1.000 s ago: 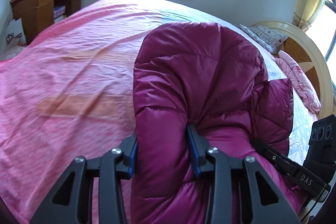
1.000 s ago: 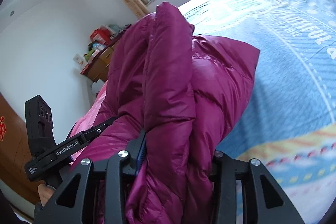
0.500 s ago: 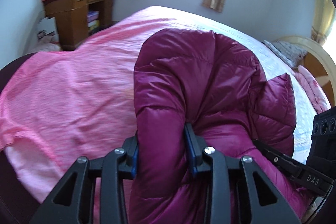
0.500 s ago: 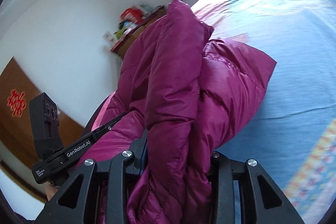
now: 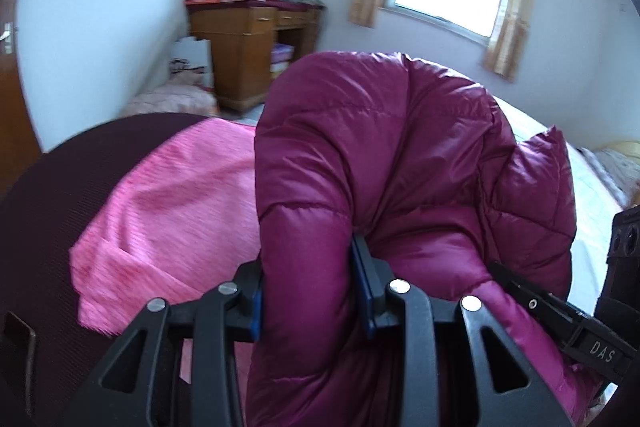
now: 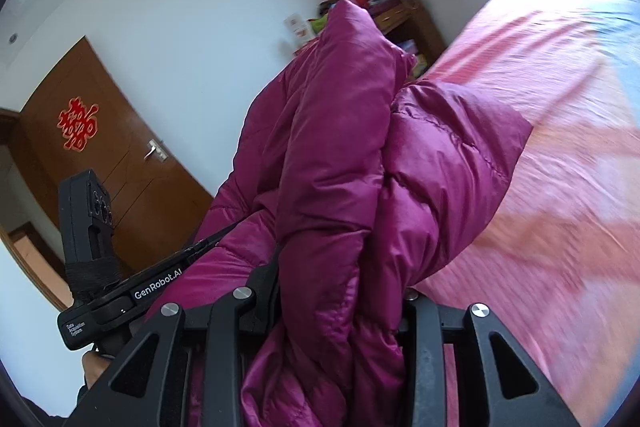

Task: Fold large clothes
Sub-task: 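Lift the jacket bundle with both grippers and carry it off the bed, then lower the bundle onto the pink cloth on the chair and open both grippers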

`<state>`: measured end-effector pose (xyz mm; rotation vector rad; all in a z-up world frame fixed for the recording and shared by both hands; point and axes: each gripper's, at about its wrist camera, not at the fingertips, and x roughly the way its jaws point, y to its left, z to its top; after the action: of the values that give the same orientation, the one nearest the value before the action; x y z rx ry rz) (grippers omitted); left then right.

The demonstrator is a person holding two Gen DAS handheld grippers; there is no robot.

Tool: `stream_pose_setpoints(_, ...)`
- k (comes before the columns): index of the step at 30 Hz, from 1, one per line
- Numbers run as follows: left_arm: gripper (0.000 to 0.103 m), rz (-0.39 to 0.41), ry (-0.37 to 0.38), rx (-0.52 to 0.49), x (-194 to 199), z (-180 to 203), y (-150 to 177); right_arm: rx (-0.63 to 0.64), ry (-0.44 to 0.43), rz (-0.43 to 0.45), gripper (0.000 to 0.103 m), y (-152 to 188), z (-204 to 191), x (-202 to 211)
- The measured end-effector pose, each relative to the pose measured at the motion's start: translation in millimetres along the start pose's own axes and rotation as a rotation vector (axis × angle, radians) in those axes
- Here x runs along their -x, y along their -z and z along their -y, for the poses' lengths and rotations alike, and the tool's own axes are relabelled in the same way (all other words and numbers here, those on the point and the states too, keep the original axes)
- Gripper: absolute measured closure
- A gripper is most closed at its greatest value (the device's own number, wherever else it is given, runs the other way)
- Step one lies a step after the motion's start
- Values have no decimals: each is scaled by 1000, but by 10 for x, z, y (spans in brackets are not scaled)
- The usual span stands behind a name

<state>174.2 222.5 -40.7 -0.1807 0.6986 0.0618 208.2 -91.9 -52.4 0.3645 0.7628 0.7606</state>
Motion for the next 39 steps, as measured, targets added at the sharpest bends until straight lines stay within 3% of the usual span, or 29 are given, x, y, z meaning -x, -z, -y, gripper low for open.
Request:
stream_pose_setpoints(3,66,-2,-69,7,-139,-167,-51,42,-11,-38,68,-108,37,-288)
stream_pose_setpoints(8,66,-40,-122,34,-441,-299,-66,80,35,-87,68,-245,110,-744)
stream_pose_setpoints(14,63,-37,-173,-36,-600,-204,-56,4,24,-121,64,-216,383,-1110)
stream_pose_setpoints(17,60,-33,-173,-51,-609,-198,-16,-80,13,-96,61,-100,529,-1069)
stream_pose_setpoints(22,51,-51,-109,-16,-557,-327,15,-86,77,-65,58,42,442,-956)
stream_pose_setpoints(27,48,-51,-93,-30,-492,-332,44,-72,117,-43,54,179,356,-844)
stream_pose_setpoints(32,48,-45,-90,-35,-472,-327,61,-131,148,-47,51,81,309,-639)
stream_pose_setpoints(37,48,-46,-66,-10,-444,-363,98,12,278,146,52,-225,-66,-143)
stream_pose_setpoints(39,48,-45,-60,-10,-439,-378,97,104,298,162,66,-383,-331,-150)
